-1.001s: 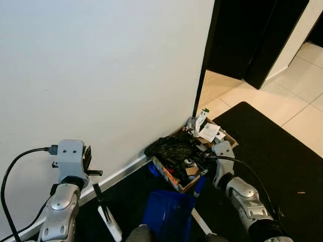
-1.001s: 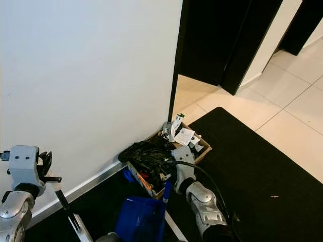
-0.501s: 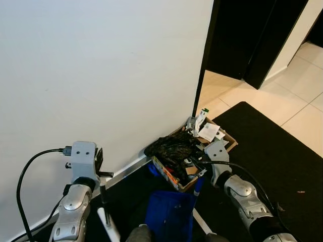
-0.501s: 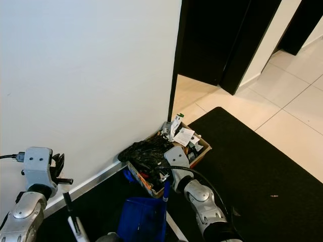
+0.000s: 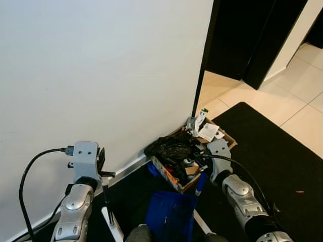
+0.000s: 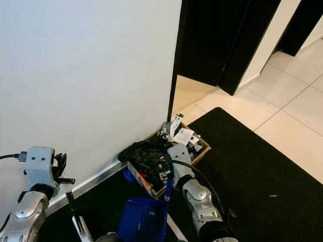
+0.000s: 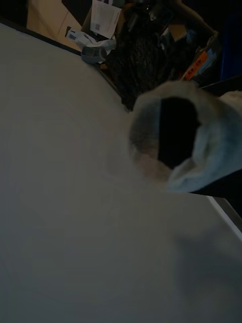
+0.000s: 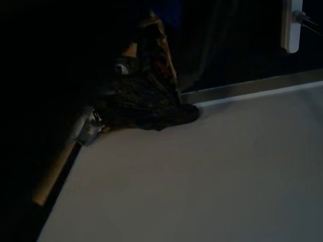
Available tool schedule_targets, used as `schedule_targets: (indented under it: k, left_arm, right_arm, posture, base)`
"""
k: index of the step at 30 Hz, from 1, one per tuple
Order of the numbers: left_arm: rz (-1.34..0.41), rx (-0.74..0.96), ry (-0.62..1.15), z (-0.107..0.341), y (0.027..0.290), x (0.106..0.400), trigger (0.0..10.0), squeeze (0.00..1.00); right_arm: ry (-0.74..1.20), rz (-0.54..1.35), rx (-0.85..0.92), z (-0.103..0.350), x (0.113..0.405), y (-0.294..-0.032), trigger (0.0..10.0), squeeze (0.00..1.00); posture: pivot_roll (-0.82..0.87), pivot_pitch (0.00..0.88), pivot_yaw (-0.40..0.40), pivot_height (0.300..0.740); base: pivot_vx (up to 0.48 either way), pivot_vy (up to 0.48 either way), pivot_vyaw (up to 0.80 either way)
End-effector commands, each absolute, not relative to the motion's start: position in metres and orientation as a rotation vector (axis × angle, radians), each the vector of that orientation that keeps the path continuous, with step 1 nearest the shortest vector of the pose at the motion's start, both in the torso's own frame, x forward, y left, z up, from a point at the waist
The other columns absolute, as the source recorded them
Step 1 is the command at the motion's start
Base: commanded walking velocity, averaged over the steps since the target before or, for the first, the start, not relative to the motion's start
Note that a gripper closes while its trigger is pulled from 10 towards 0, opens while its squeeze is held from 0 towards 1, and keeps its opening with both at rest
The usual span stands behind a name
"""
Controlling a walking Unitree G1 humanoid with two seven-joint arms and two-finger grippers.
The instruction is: Sweep floor
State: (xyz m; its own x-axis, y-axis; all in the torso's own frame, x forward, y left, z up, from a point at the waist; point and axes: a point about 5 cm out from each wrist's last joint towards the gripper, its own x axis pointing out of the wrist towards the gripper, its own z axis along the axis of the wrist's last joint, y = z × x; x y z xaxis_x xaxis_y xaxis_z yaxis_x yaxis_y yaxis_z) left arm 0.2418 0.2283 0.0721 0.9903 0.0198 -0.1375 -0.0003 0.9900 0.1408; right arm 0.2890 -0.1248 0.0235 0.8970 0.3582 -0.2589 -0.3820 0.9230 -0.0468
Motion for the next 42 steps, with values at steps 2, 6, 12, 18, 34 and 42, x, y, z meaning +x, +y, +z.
schedule_targets:
  k: [2,6,12,18,34,42]
  left_arm:
    - [0.000,0.151,0.149,0.069,0.225,0.240,10.0,0.00]
    - [-0.007,0.149,0.147,0.069,0.223,0.241,10.0,0.00]
    - [-0.012,0.147,0.148,0.069,0.223,0.241,10.0,0.00]
    - [-0.018,0.145,0.153,0.068,0.221,0.240,10.0,0.00]
    - [-0.022,0.144,0.163,0.065,0.221,0.240,10.0,0.00]
    - [-0.022,0.144,0.167,0.064,0.222,0.239,10.0,0.00]
  right_arm:
    - [0.286,0.343,-0.058,0.016,0.285,-0.123,10.0,1.00]
    - [0.309,0.205,-0.006,0.017,0.290,-0.130,10.0,0.00]
    - [0.348,0.022,0.036,0.016,0.293,-0.139,10.0,0.00]
    - [0.326,-0.114,0.099,0.024,0.299,-0.141,10.0,0.00]
    - [0.324,-0.124,0.076,0.037,0.305,-0.128,0.0,0.00]
    - [0.322,-0.100,-0.036,0.038,0.302,-0.131,0.0,0.00]
  posture:
    - [0.14,0.077,0.012,0.740]
    - [0.13,0.083,0.012,0.740]
    - [0.13,0.087,0.011,0.740]
    - [0.13,0.091,0.010,0.740]
    - [0.13,0.095,0.006,0.740]
    - [0.13,0.096,0.005,0.740]
  base:
    - [0.000,0.000,0.00]
    - [0.000,0.000,0.00]
    - [0.000,0.000,0.00]
    - [0.000,0.000,0.00]
    - [0.000,0.000,0.00]
    - [0.000,0.000,0.00]
